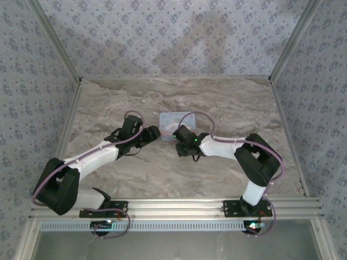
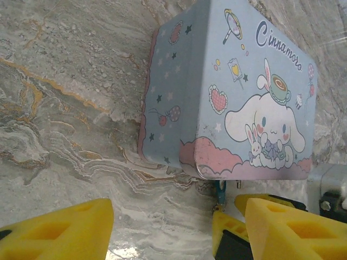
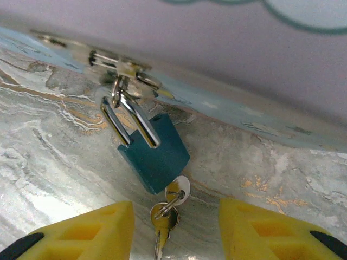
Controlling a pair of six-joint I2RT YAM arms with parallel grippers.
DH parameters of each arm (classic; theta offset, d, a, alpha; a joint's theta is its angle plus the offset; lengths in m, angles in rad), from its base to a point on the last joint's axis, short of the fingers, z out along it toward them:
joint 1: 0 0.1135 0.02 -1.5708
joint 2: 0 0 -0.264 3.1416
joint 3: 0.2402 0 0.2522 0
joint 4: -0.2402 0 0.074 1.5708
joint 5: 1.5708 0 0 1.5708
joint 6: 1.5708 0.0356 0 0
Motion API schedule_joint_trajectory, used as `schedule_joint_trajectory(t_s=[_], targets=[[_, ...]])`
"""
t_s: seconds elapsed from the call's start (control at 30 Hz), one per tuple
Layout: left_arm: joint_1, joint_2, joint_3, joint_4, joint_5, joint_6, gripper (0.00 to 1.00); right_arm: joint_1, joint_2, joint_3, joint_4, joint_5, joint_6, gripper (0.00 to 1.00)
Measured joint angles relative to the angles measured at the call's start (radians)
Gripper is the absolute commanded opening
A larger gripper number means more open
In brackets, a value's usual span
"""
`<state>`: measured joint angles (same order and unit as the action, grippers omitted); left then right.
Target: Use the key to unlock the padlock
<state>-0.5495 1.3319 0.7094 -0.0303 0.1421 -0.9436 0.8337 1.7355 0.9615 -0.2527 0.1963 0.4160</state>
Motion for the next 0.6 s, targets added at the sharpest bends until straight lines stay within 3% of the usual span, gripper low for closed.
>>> schedule_joint_trajectory(t_s=[0.2,0.47,0.6], targets=[[0.01,0.003,0.0,0.001,0.003,0.0,0.66,0.002,0.041,0.028,-0.007,0.011,-0.01,0.37],[0.02,0.013,0.0,0.004,0.005,0.0,0.66,0.002,0.057,0.046,-0.002,0.029,-0.032,0.11],[0.03,0.017,0.0,0.005,0.008,0.001,0.66,0.005,0.056,0.045,0.012,0.027,-0.048,0.05]])
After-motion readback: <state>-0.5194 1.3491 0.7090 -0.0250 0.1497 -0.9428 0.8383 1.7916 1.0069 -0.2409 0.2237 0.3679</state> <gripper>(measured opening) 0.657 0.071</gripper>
